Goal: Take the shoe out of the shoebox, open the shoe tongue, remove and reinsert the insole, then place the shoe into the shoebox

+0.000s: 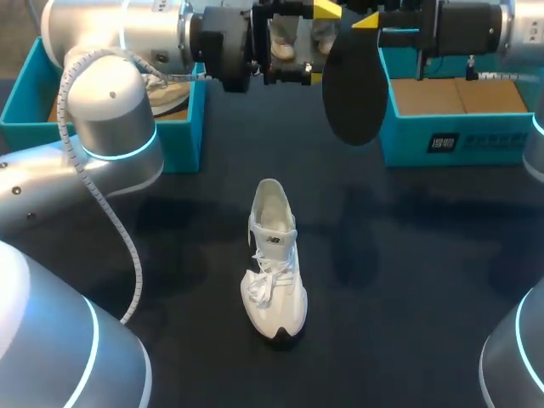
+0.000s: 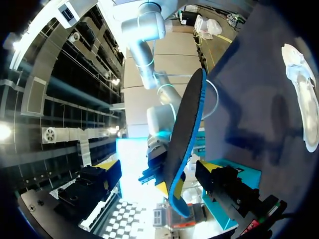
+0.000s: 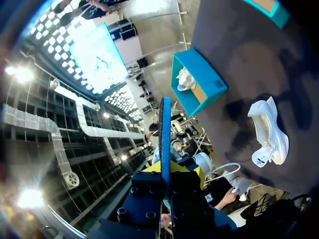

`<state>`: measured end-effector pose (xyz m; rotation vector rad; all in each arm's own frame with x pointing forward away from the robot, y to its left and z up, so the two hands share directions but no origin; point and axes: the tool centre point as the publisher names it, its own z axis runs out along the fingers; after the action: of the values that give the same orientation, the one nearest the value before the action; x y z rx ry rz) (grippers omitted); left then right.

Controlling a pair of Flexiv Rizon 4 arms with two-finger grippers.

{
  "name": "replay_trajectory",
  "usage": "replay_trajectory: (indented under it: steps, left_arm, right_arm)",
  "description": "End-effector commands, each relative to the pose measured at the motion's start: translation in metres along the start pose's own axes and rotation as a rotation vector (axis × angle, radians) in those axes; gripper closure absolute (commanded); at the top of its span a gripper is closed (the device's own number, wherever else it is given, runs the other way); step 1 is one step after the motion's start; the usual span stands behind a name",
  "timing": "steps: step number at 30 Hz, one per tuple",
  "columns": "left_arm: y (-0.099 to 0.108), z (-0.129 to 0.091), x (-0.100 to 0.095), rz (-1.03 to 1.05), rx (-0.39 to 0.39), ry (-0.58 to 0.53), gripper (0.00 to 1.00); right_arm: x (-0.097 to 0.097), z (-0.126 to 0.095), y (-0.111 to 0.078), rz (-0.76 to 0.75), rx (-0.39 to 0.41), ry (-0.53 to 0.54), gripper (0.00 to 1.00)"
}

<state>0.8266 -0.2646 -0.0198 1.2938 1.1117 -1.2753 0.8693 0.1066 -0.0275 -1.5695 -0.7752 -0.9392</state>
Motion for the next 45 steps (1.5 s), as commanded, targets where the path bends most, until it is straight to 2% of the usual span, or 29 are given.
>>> replay_trajectory:
  steps: [1,8,9,11,13,15,16,27,31,32,34,40,41,42,45]
  left_arm:
    - [0.0,0.001,-0.001,0.0,-0.002,0.001,0.0]
    - [-0.001,0.0,-0.002,0.003,0.002,0.003,0.0]
    - [-0.001,0.0,-0.002,0.002,0.002,0.003,0.02]
    - [-0.002,0.0,-0.002,0.001,0.004,0.004,0.17]
    - [-0.002,0.0,-0.002,0.001,0.006,0.004,0.24]
    - [-0.003,0.0,-0.001,0.002,0.009,0.005,0.48]
    - [-0.003,0.0,-0.001,0.002,0.01,0.006,0.53]
    - [-0.006,-0.003,-0.001,-0.01,0.014,0.014,0.58]
    - [-0.006,-0.002,-0.001,-0.013,0.017,0.01,0.75]
    - [-0.006,-0.003,-0.001,-0.013,0.019,0.011,0.9]
    - [-0.007,-0.003,0.0,-0.013,0.022,0.013,1.0]
    - [-0.013,-0.007,0.014,-0.023,0.024,0.017,1.0]
    - [-0.017,-0.008,0.018,-0.024,0.024,0.019,1.0]
    - [-0.019,-0.009,0.021,-0.026,0.025,0.021,1.0]
    - [-0.025,-0.011,0.033,-0.03,0.024,0.024,1.0]
  right_arm:
    - [0.002,0.003,0.004,0.004,0.01,-0.013,1.0]
    - [0.0,0.007,0.005,0.017,0.012,-0.008,1.0]
    - [0.0,0.008,0.005,0.019,0.012,-0.008,1.0]
    - [0.0,0.01,0.006,0.025,0.017,-0.004,1.0]
    - [-0.001,0.012,0.006,0.027,0.022,-0.006,1.0]
    - [0.0,0.014,0.006,0.03,0.029,-0.005,1.0]
    - [0.0,0.015,0.006,0.029,0.031,-0.005,1.0]
    - [0.004,0.023,0.007,0.034,0.056,-0.017,1.0]
    - [0.001,0.028,0.005,0.038,0.064,-0.014,1.0]
    - [0.0,0.029,0.005,0.038,0.066,-0.014,1.0]
    - [0.0,0.031,0.004,0.037,0.068,-0.014,1.0]
    - [-0.001,0.034,0.002,0.034,0.076,-0.01,1.0]
    - [-0.002,0.034,0.002,0.017,0.068,-0.016,0.89]
    - [-0.002,0.032,0.002,0.006,0.065,-0.014,0.0]
    - [-0.001,0.027,0.0,-0.029,0.053,-0.003,0.0]
